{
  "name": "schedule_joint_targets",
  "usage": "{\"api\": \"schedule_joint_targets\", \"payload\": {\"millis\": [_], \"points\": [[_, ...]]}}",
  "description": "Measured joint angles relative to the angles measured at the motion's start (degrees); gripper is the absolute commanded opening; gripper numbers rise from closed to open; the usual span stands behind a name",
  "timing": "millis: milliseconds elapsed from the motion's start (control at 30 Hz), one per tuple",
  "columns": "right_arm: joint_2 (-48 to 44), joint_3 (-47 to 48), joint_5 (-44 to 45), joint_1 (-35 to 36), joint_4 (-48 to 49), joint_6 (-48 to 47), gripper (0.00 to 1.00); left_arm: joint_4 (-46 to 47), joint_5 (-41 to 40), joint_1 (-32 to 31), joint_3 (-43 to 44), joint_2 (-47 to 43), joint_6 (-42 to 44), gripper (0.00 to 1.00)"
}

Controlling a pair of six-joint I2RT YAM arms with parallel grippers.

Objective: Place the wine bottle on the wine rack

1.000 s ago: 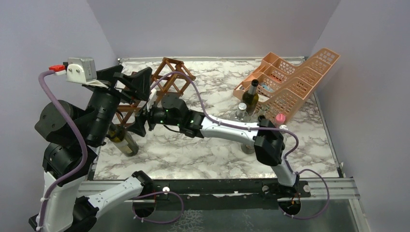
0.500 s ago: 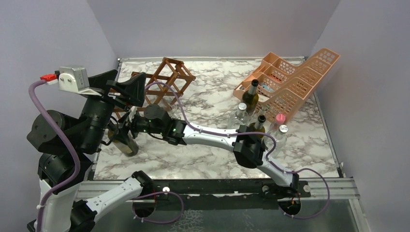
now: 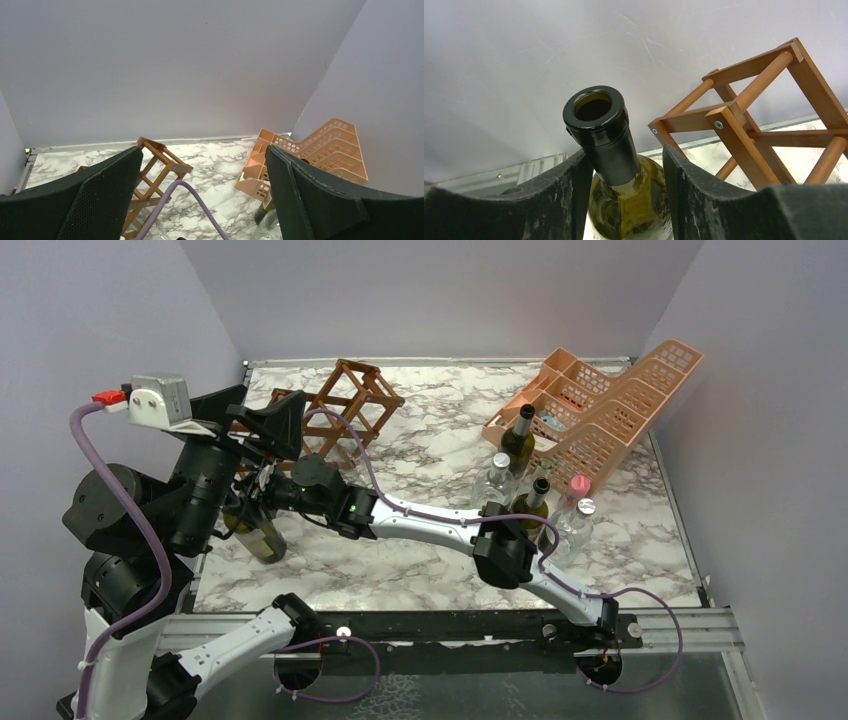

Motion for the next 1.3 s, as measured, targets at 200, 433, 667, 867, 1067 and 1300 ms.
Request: {"api": "schedule_joint_targets", "payload": {"millis": [200, 433, 667, 867, 1067, 1300], "points": [[0.0, -0.2, -0.3, 0.1, 0.7, -1.9, 0.36, -0.3, 0.0, 0.0, 0.0, 0.8, 0.0, 0.99], [-3.3, -7.4, 0.4, 0.5, 6.0, -5.0, 0.26, -0.5, 0.0, 0.0, 0.0, 1.3, 0.0, 0.99], [-12.5, -21.6, 2.9, 0.7, 9.4, -6.3, 0.21, -0.7, 0.0, 0.0, 0.0, 1.4, 0.0, 0.99], [-21.2, -33.6, 6.3, 0.7, 10.6, -6.4, 0.15, -0.7, 0.0, 0.0, -0.2, 1.4, 0.0, 0.99], [-29.7, -43.8, 10.9, 0.8, 9.8, -6.5, 0.12, -0.7, 0.0, 0.0, -1.9, 1.4, -0.5, 0.99], [-42.6, -54.1, 14.3, 0.8, 0.6, -11.6, 0.19, -0.6, 0.0, 0.0, -6.4, 1.4, -1.3, 0.99]]}}
